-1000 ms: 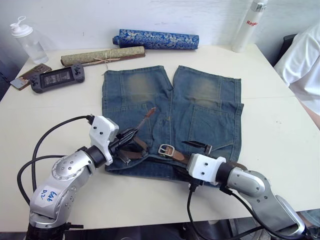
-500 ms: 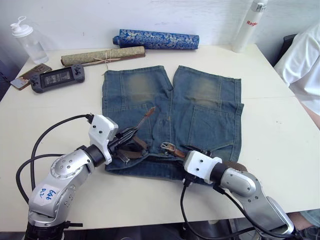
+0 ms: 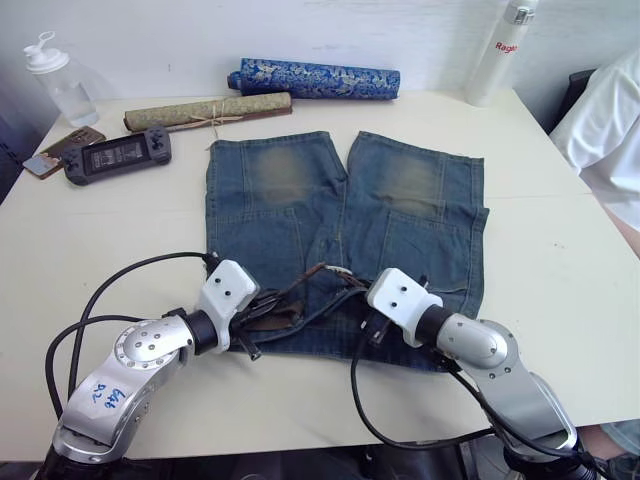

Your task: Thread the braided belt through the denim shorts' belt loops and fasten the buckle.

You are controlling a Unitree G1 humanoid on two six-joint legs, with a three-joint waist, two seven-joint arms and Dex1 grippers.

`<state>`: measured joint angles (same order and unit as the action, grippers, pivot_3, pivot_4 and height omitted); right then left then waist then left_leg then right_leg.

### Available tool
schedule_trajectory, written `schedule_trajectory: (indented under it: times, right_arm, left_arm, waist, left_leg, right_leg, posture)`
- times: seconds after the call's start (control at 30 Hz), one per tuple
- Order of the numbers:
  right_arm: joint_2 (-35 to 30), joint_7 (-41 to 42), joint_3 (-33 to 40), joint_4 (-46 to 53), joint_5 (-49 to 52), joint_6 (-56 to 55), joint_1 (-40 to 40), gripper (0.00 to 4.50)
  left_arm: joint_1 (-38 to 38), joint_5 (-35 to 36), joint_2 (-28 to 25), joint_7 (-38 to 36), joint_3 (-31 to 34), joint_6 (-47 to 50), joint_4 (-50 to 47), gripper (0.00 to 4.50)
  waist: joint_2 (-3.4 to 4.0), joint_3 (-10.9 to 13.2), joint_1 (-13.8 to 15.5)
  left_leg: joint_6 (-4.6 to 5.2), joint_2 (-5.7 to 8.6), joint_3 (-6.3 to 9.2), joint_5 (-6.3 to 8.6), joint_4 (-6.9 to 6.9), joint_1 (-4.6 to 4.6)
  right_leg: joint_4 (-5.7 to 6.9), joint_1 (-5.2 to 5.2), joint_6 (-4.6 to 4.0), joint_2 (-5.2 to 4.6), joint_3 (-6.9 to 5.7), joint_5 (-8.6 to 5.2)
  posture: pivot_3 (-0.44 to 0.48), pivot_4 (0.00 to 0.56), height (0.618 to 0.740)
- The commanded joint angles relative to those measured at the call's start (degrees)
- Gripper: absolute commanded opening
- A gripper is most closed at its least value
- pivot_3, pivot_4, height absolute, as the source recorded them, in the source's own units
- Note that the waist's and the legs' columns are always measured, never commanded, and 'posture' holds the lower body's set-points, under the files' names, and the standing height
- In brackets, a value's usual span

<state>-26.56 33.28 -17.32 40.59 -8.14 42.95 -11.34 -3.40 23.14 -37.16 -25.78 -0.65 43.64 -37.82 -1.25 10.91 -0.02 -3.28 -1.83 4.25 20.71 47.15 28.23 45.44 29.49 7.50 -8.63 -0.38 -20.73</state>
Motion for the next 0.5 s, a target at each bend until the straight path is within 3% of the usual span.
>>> schedule_trajectory:
  times: [0.03,0.5]
  right_arm:
    - [0.63,-1.41,1.40,3.36,0.52,2.33,-1.36,0.05]
    - [-0.06,-2.80,1.33,3.39,0.75,5.16,-1.53,0.05]
  left_arm:
    - [0.57,0.25,0.46,-0.02,-0.88,1.41,-1.80,0.00]
    - [1.44,1.08,2.36,-0.04,1.16,2.17,-1.85,0.00]
  waist:
    - [0.00,0.00,-0.05]
    - [0.00,0.00,-0.04]
  left_leg:
    - [0.00,0.00,0.00,0.00,0.00,0.00]
    - [0.00,0.00,0.00,0.00,0.00,-0.01]
  right_leg:
    - [0.00,0.00,0.00,0.00,0.00,0.00]
    - [0.00,0.00,0.02,0.00,0.00,0.01]
  posture:
    - [0.000,0.150,0.645]
    - [0.000,0.150,0.645]
